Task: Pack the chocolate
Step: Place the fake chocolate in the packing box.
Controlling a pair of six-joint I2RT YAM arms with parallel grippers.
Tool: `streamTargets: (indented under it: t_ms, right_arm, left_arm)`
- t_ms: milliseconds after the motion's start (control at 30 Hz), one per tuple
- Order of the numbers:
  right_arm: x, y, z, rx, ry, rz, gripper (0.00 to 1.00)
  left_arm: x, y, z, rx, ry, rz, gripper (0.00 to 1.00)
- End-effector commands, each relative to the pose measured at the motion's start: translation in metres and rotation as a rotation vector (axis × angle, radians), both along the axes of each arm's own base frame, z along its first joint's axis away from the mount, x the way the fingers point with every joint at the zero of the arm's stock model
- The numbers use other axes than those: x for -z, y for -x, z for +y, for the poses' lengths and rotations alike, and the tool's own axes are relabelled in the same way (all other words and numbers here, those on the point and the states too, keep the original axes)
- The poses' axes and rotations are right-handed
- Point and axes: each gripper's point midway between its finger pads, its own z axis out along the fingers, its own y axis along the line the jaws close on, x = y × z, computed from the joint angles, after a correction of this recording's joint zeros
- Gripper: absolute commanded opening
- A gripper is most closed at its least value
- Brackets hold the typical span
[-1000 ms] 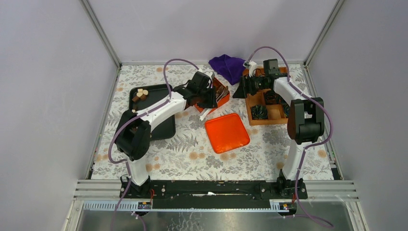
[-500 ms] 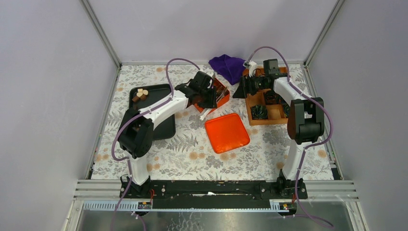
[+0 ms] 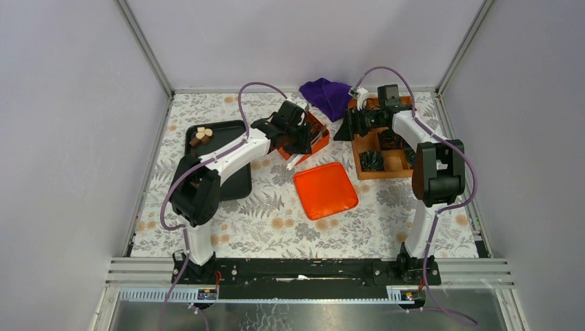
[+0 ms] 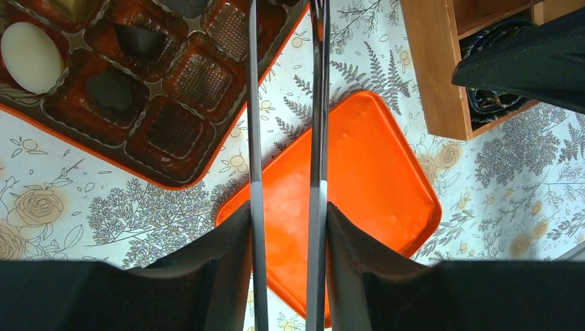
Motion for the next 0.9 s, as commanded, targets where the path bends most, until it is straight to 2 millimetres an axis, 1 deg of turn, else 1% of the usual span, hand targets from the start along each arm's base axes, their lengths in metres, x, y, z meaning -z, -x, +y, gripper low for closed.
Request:
streamTargets:
  t_ms: [0, 200, 300, 433, 600, 667, 733, 767, 867]
  right_arm:
    - [-0.030, -0.002, 0.002, -0.017, -0.043, -0.072, 0.81]
    - [-0.031, -0.002, 0.003, -0.018, -0.044, -0.073, 0.81]
    - [-0.032, -0.002, 0.003, -0.020, -0.046, -0.074, 0.81]
    - [-0.032, -0.001, 0.004, -0.024, -0.050, -0.071, 0.81]
    - [-0.033, -0.001, 0.004, -0.026, -0.053, -0.071, 0.81]
    - [-0.033, -0.001, 0.004, -0.027, -0.055, -0.072, 0.81]
    - [-0.033, 0.000, 0.004, -0.028, -0.056, -0.070, 0.81]
    - [-0.033, 0.000, 0.004, -0.028, -0.056, -0.069, 0.81]
    - [-0.033, 0.000, 0.005, -0.029, -0.059, -0.071, 0.81]
  left_arm:
    - [-0.021, -0.012, -0.004, 0.007, 0.012, -0.073, 0.45]
    - [-0.029, -0.014, -0.003, 0.000, 0.016, -0.092, 0.46]
    - [-0.040, -0.015, -0.002, -0.011, 0.026, -0.118, 0.45]
    - [-0.059, -0.014, 0.004, -0.033, 0.049, -0.176, 0.43]
    - [-0.074, -0.007, 0.017, -0.067, 0.058, -0.226, 0.41]
    - [-0.079, -0.004, 0.029, -0.101, 0.039, -0.251, 0.41]
    - [-0.079, 0.002, 0.042, -0.126, 0.021, -0.256, 0.41]
    - [-0.084, 0.005, 0.051, -0.143, 0.016, -0.267, 0.41]
    - [-0.082, 0.015, 0.081, -0.203, -0.009, -0.259, 0.41]
